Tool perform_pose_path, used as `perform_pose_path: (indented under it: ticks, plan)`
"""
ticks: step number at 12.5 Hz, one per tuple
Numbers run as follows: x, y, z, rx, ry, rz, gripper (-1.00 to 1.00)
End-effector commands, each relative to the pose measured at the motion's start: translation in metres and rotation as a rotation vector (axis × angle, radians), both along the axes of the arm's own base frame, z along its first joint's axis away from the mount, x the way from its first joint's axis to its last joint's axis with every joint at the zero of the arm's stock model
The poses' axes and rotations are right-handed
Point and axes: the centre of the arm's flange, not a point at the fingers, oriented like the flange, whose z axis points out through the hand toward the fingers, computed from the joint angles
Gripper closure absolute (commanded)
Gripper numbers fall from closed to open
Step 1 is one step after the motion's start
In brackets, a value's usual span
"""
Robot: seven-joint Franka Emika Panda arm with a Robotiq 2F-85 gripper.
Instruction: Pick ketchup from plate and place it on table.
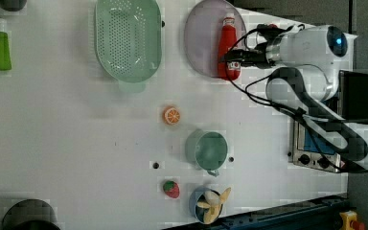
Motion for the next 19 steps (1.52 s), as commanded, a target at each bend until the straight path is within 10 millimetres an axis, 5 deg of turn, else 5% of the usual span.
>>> perform_pose_path:
  ticks: [1, 2, 5, 9, 11, 14, 19]
  plan:
    - [0.005, -0.003, -0.012, 0.000, -0.046, 0.053, -1.00]
    - [0.005, -0.004, -0.019, 0.002, -0.050, 0.052, -0.93]
    - [0.008, -0.003, -0.022, 0.009, -0.078, 0.052, -0.23]
    - [0.013, -0.004, -0.003, 0.010, -0.104, 0.048, -0.21]
    - [0.019, -0.005, 0.030, 0.013, -0.151, 0.017, -0.21]
    - [0.020, -0.015, 0.106, -0.006, -0.187, -0.024, -0.21]
    - [-0.018, -0.061, 0.226, -0.064, -0.083, -0.125, -0.21]
